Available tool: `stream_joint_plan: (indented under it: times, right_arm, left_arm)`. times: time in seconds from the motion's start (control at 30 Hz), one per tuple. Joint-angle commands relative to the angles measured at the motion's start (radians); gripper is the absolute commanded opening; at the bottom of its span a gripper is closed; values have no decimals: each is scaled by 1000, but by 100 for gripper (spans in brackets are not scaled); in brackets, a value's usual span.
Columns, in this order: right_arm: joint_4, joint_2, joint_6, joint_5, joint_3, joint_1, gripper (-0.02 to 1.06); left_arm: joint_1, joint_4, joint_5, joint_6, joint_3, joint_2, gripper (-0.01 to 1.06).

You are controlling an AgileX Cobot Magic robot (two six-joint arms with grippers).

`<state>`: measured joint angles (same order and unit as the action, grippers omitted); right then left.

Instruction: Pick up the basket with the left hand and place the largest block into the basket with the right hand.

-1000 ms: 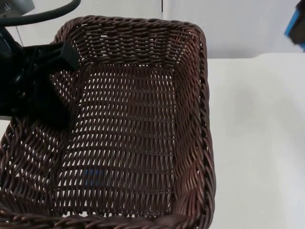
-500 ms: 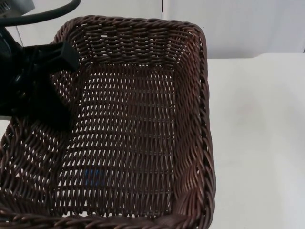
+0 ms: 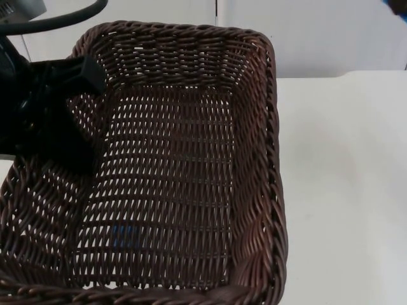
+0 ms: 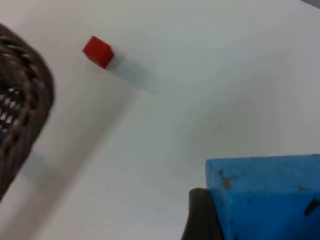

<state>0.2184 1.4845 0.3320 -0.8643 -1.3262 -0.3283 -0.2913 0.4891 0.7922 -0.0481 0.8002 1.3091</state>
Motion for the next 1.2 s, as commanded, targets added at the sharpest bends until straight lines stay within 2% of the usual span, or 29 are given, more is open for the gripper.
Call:
stream_joint_plan:
  times: [0.0, 0.03, 0.33, 0.53, 0.77, 1.17]
  right_arm:
    - [17, -12, 1, 36, -8, -68, 0]
    - [17, -12, 1, 36, -8, -68, 0]
    - [20, 0, 1, 164, -8, -315, 0]
    - [23, 54, 1, 238, -8, -427, 0]
    - [23, 130, 1, 293, -8, -475, 0]
    - [27, 262, 1, 289, -8, -475, 2]
  left_arm:
    - [3, 15, -17, 0, 1, -13, 0]
    - [3, 15, -17, 0, 1, -13, 0]
    - [3, 15, -15, 0, 1, -13, 0]
    - [3, 15, -15, 0, 1, -13, 0]
    - [3, 15, -15, 0, 1, -13, 0]
    - [3, 15, -17, 0, 1, -13, 0]
